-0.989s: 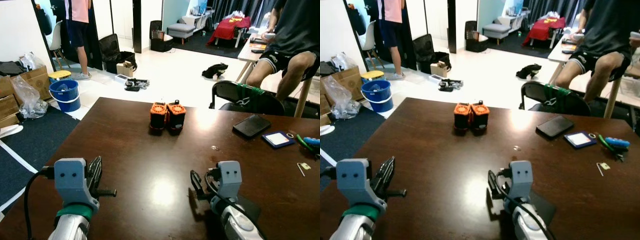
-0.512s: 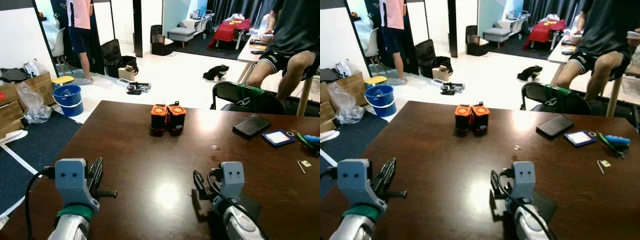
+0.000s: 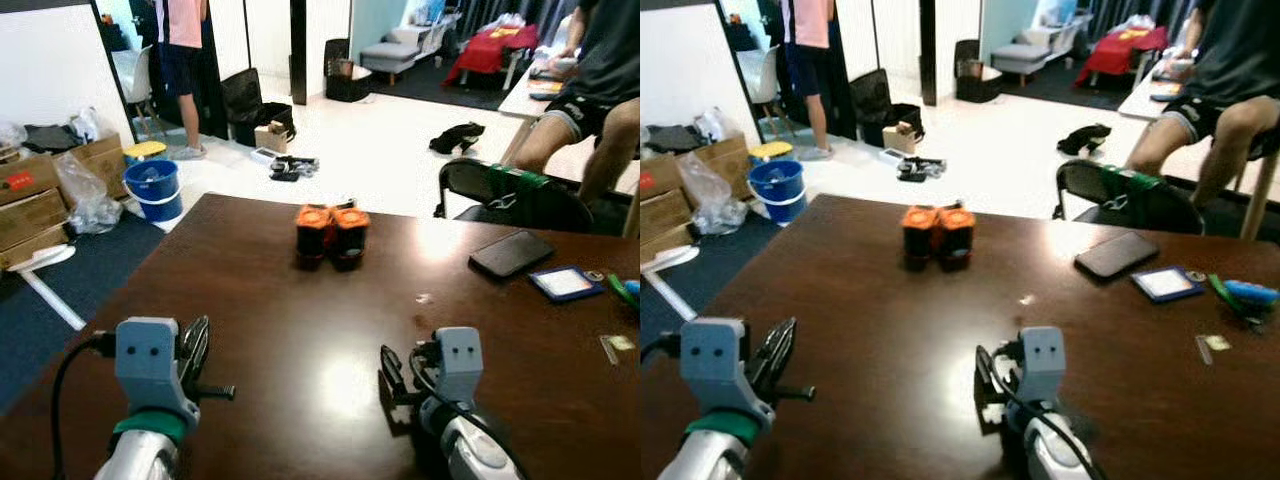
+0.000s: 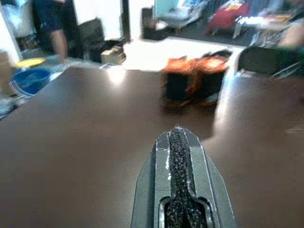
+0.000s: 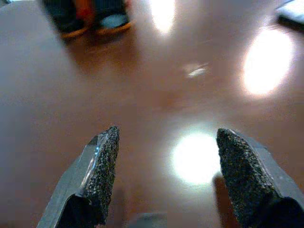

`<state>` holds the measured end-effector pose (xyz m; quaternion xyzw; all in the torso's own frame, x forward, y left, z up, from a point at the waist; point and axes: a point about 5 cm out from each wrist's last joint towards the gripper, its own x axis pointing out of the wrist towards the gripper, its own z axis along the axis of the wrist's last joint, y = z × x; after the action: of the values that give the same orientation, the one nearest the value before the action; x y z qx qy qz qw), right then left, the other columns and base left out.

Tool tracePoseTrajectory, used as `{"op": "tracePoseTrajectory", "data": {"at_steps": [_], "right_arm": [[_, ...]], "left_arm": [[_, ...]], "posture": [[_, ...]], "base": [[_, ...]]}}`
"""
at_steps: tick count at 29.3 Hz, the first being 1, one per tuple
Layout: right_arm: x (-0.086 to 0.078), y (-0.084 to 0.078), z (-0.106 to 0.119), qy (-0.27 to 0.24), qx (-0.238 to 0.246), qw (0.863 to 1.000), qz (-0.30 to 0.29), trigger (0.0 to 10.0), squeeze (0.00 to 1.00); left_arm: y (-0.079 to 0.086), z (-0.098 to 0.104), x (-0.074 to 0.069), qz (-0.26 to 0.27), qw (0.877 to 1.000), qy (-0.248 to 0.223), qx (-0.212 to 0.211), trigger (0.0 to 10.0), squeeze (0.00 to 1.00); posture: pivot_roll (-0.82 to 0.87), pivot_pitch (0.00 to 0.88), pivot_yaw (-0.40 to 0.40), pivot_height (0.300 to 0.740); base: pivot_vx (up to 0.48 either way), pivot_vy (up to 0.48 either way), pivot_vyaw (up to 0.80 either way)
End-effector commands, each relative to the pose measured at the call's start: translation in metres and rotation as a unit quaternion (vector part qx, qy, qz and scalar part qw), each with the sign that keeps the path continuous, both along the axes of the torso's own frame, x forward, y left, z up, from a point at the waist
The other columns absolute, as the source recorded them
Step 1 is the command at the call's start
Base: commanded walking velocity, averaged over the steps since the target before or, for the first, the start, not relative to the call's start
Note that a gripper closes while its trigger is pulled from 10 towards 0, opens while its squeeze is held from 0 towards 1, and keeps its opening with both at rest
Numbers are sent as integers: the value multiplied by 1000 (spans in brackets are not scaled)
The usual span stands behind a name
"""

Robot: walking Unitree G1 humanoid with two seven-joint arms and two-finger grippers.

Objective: Hang keys on a hook

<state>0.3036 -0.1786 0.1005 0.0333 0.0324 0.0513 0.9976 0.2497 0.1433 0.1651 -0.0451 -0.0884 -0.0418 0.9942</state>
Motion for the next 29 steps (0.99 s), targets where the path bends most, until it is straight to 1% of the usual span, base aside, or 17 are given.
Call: {"op": "tracePoseTrajectory", "data": {"at_steps": [1,3,4,6,10,14,15,29], "right_arm": [[-2,6,-5,8,11,1000,4,10000,0],[-2,6,-5,7,11,1000,4,10000,0],[-2,6,-5,7,12,1000,4,10000,0],[-2,7,-5,7,12,1000,4,10000,0],[-2,7,-5,8,13,1000,3,10000,0],[-2,8,-6,9,14,1000,3,10000,0],[-2,8,-6,9,15,1000,2,10000,0],[-1,7,-5,6,16,1000,-1,10000,0]], "left_arm": [[9,-6,-3,16,1000,13,7,10000,0],[9,-6,-3,16,1000,13,7,10000,0],[9,-7,-3,17,1000,22,-3,10000,0],[10,-8,-3,18,999,29,-11,10000,0],[11,-7,-2,18,999,28,-17,10000,0],[12,-6,-2,17,999,24,-14,10000,0],[13,-6,-2,24,999,22,-8,10000,0],[13,-6,-2,24,999,22,-3,10000,0]], "posture": [[-14,14,130,740],[-8,13,131,740],[-8,13,131,740],[-8,13,131,740],[-7,14,133,740],[-4,16,137,740],[-4,16,137,740],[-5,19,139,740]], "base": [[0,-371,0],[0,-368,0],[0,0,0],[0,0,0],[0,480,0],[0,480,0],[0,0,0],[0,0,0]]}}
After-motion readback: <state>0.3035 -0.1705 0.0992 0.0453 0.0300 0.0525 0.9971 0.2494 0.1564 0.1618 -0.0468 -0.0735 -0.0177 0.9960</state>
